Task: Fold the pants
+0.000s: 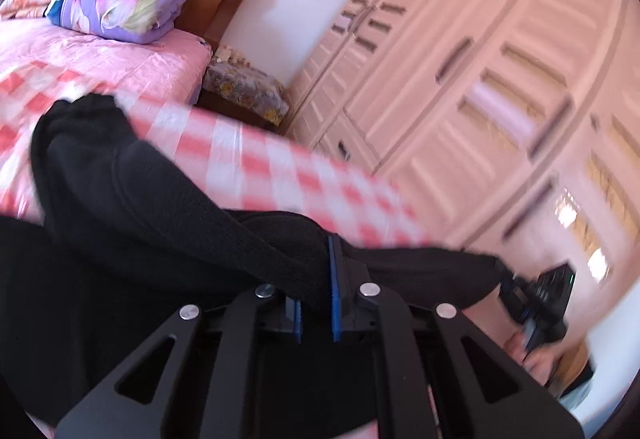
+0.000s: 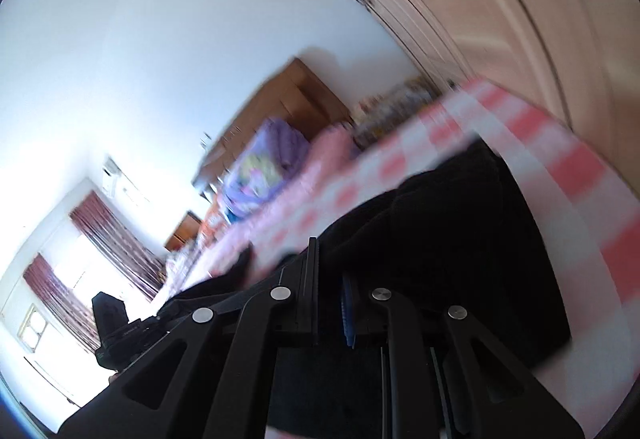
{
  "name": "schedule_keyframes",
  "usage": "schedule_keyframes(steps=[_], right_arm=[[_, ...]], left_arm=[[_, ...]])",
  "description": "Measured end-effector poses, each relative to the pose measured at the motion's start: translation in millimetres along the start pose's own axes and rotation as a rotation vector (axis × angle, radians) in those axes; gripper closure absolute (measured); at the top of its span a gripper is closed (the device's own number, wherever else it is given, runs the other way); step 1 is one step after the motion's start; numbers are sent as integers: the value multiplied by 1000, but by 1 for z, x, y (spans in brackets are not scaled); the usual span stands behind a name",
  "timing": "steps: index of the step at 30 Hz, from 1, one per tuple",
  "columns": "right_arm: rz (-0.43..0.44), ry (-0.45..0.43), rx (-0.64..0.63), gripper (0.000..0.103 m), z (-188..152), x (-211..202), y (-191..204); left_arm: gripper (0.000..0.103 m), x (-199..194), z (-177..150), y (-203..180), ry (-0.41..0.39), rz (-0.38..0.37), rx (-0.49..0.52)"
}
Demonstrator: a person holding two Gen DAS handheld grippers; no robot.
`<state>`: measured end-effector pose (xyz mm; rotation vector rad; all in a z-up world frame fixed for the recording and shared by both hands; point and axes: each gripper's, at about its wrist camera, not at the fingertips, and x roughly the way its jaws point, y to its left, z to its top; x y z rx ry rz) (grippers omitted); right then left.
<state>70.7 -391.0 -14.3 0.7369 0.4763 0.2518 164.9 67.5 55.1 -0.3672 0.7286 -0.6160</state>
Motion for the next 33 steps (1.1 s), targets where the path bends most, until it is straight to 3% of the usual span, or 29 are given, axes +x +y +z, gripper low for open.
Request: schedule_keyframes(steps=[2,4,7,11,15,19,23,25,27,29,30,33], right_arm=[[-55,91,59,87,-38,4,-31],[-99,140,117,87,-65,8,-55],[-82,117,158,87,-81,1,-68],[-98,91,119,87,-74,-7,-56],[-135,45,72,87,-72,-22,-45],[-202,84,98,87,-86,-17,-61],[-162,79,153,87,-85,-22,-70],[-154,84,158,87,-80,-19,-65],[-158,86,150,87,-75,-18,-63],[-152,83,164,87,-75,-18,-60],[-146,82,177,87,-76,-19,-61],[-139,95,213,86,-80,-21,-66]], left_arm=[[93,2,-41,6,57,52,34],[93,15,-79,24,139,90,2],[92,22,-111,49,175,94,-85],[92,12,-105,41,139,92,-73],[91,-3,-96,21,86,117,15],[90,12,-107,24,158,154,28],[85,9,-118,34,154,140,0],[76,6,-118,32,159,139,6],[40,4,-119,28,151,123,21],[23,2,-122,22,125,167,51],[21,2,-124,19,119,219,77],[21,3,-125,19,123,229,90]])
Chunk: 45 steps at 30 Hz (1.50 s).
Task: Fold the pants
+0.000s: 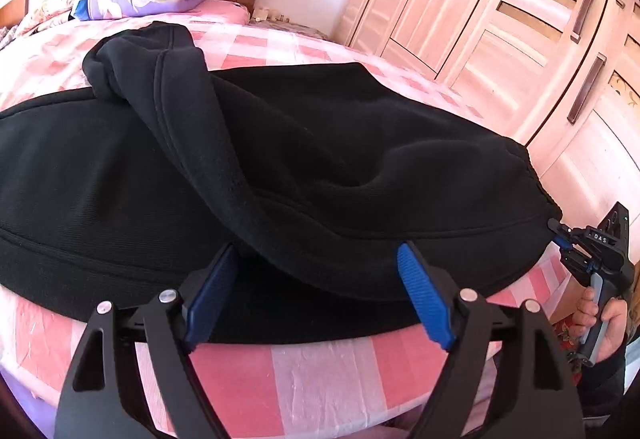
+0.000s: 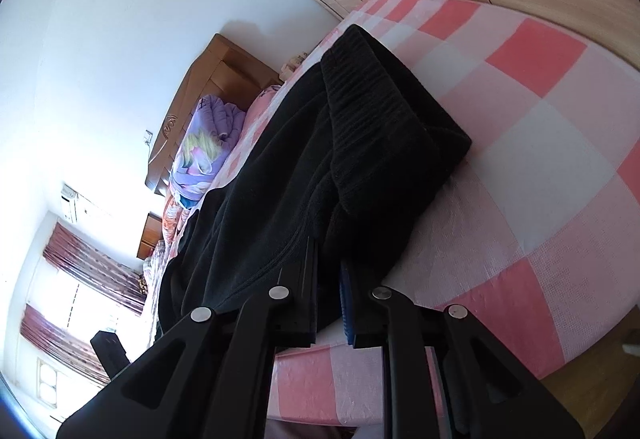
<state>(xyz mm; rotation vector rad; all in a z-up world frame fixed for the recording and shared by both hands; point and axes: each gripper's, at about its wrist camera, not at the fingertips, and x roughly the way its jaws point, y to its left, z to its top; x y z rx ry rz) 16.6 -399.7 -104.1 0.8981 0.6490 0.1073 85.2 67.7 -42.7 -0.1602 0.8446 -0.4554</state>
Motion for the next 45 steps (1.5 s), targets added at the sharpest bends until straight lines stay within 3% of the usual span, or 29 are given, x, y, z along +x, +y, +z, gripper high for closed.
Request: schedule_keyframes(steps=[5,8,11,12,14,16,17,18,19,20,21,23,27,30,32,35,37,38,39,41,45], right_arm=[[6,-2,12,81,-1,-4,-5],[14,-3,-7,62,-2,-7,-3],[24,-32,-28,33,0,-11,5],[6,-58,-37,32,2,-14,6],[-11,-95,-54,32,5,-19,9],[-23,-97,-72,33,5,-17,12],[-36,-98,-85,38,6,-17,13],[-59,-105,-108,46,5,-16,13],[-84,-114,-122,53,4,-16,14],[-113,-126,-134,70,4,-18,14],[-132,-140,-143,77,4,-20,13],[-118,-160,-150,80,4,-27,13],[-135,-200,-212,81,1,-36,27],[-161,-191,-181,81,5,-35,16],[-178,-138,-159,81,3,-26,2],[-179,-103,-157,80,0,-22,-1],[-222,-73,-145,64,3,-23,1],[-239,-76,-143,46,4,-26,2],[-253,-103,-153,25,5,-35,5],[-293,-176,-189,11,1,-51,16],[-303,-231,-393,11,-13,-61,59]], left_arm=[[21,-1,2,1,5,16,-5],[21,2,2,-6,12,50,29],[19,6,3,-14,18,79,58],[19,6,4,-15,18,78,54],[22,4,8,-12,11,38,5],[32,2,13,-11,-1,19,-25],[42,3,15,-12,-1,29,-21],[55,7,17,-13,15,35,-9],[61,9,19,-12,25,29,-13],[78,12,19,-9,30,17,-28],[88,14,19,-6,36,0,-49],[92,9,19,-3,13,-31,-80],[93,-25,21,-21,-96,-25,-10],[93,-27,19,-29,-66,-27,21],[92,-17,10,-29,-17,1,37],[89,2,-1,-20,50,28,17],[84,1,-1,-17,50,24,16],[76,0,1,-18,55,36,23],[51,-3,2,-19,52,73,29],[14,-13,4,-17,0,156,25],[13,-50,1,-16,-171,321,-25]])
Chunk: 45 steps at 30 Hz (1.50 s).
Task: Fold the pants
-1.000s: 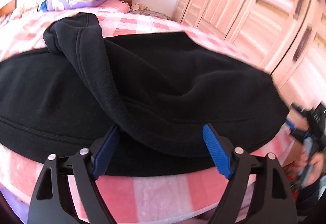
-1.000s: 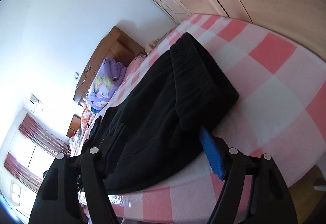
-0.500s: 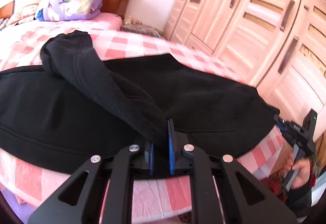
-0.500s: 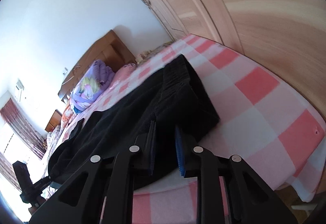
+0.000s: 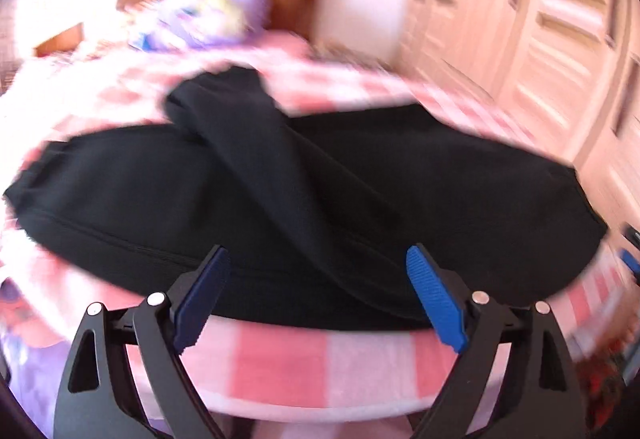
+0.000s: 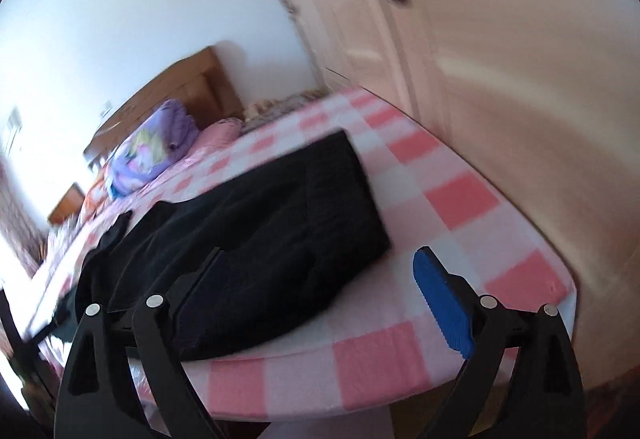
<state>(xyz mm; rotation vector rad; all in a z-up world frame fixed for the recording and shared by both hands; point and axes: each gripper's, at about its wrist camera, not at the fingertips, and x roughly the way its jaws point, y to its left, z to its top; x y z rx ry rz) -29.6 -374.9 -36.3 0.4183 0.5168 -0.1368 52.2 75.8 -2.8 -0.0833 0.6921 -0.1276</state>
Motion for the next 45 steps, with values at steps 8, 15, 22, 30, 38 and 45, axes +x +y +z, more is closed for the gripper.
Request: schedule_keyframes(steps=[8,15,22,30,38,45], right_arm=[[91,114,-404,12,-22,55,117],[35,263,-382,11,-35,85,86],[21,195,-345,10,0,77,85],[-62,268,-357,9,-2,118,93],[-51,238,-373,9,-3,103,88],[7,252,-348,8,13,116,93]], left_arm=[[7,14,20,-80,3,-100,266],[5,95,11,-135,211,-27,475],[4,86,76,-151,144,-125,352],[2,184,94,-269,313,-183,601],[1,240,99,-269,283,-72,595],[1,230,93,-276,205,-35,608]])
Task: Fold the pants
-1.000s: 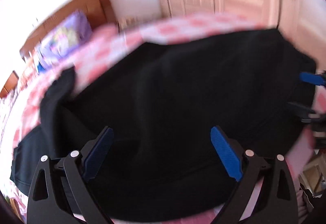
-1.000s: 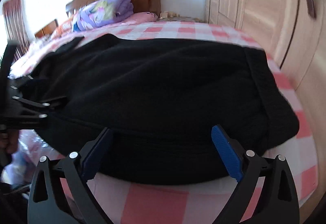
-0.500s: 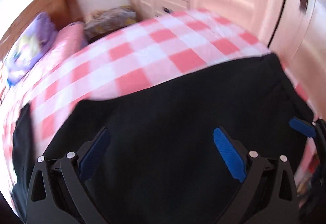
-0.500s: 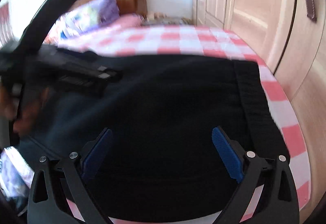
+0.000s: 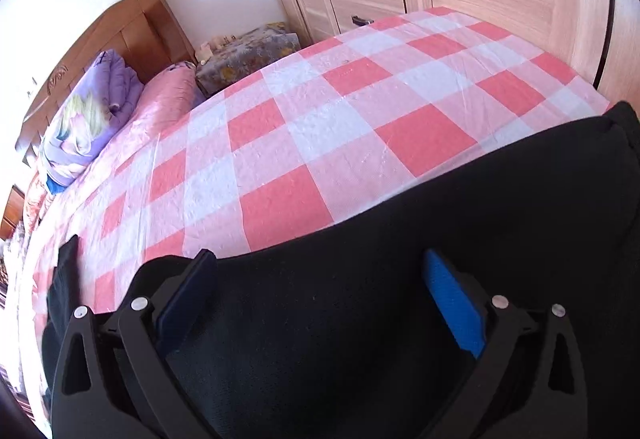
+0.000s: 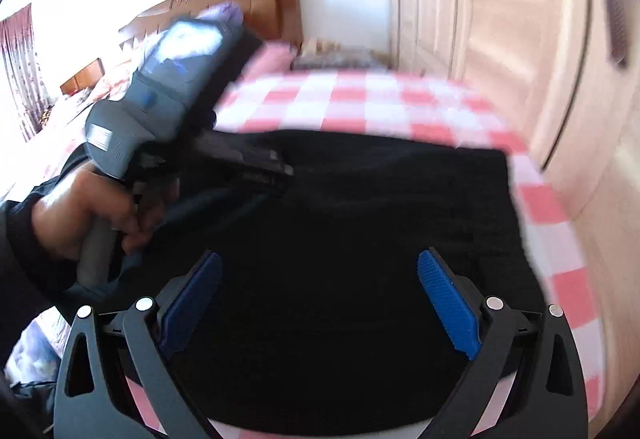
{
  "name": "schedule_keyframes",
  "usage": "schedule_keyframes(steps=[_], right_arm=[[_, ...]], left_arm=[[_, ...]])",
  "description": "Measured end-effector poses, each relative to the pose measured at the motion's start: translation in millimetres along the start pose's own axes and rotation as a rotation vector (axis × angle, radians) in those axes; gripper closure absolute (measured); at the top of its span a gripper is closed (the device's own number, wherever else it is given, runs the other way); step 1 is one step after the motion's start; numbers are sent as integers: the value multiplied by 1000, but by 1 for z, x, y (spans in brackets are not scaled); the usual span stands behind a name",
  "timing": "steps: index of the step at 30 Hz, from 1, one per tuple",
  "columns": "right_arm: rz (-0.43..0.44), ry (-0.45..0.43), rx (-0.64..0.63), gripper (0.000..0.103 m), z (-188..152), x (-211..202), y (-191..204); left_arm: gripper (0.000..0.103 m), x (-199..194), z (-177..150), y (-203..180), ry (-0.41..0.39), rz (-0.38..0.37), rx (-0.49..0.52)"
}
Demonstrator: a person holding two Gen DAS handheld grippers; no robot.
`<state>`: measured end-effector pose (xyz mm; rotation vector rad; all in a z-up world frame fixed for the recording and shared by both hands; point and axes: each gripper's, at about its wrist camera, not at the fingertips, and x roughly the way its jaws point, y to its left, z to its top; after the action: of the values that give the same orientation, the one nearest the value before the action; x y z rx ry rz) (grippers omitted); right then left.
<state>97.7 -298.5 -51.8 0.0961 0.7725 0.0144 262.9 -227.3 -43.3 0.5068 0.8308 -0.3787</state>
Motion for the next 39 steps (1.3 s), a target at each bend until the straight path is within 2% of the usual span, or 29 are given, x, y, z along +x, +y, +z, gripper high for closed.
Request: schedule_keyframes(steps=[1,3,6,8,11,15,18,22,24,26,27,28,30,31,32,33,34,36,38,39], right_arm=[[-26,67,14,8,-3,15,-4],[-55,52,-46,6,-9,21,1],[-73,60,-45,6,-9,21,2],[-79,60,-23,6,-6,17,-1],[-72,22,-34,6,6,6,13],[-25,-27,-117,6,29,4,44],[-6,-41,-162,6,46,18,72],[32,-6,-144,6,51,46,103],[40,17,-143,6,46,53,113],[33,45,-165,6,40,65,124],[26,55,-174,6,38,68,125],[27,61,-174,6,38,69,125],[44,50,-155,6,39,67,123],[51,53,-129,6,40,68,118],[56,60,-112,6,40,70,116],[65,67,-92,6,40,72,114],[78,70,-71,6,41,75,111],[93,63,-45,6,40,74,106],[104,61,-28,6,40,73,103],[111,61,-21,6,40,73,102]], left_arm=[[1,0,-1,2,-7,-14,-10],[1,-6,-5,4,-20,-30,-7],[2,-30,-12,7,-69,31,13],[2,-60,-22,12,-159,79,34],[2,-94,-41,23,-226,167,63],[2,-114,-65,56,-228,225,35],[2,-105,-68,102,-141,314,-18],[2,-71,-55,162,37,445,-46],[2,-41,-51,189,175,452,-26],[2,-21,-56,206,268,431,-7],[7,-9,-59,214,322,406,-6],[14,3,-64,224,378,338,-26],[51,15,-77,245,457,205,-108],[56,17,-83,256,468,146,-162],[68,13,-86,266,454,93,-213],[93,11,-91,273,459,65,-245],[97,3,-96,282,442,49,-281],[97,-24,-104,300,346,36,-366],[98,-71,-123,322,191,55,-482],[98,-105,-143,334,82,62,-561]])
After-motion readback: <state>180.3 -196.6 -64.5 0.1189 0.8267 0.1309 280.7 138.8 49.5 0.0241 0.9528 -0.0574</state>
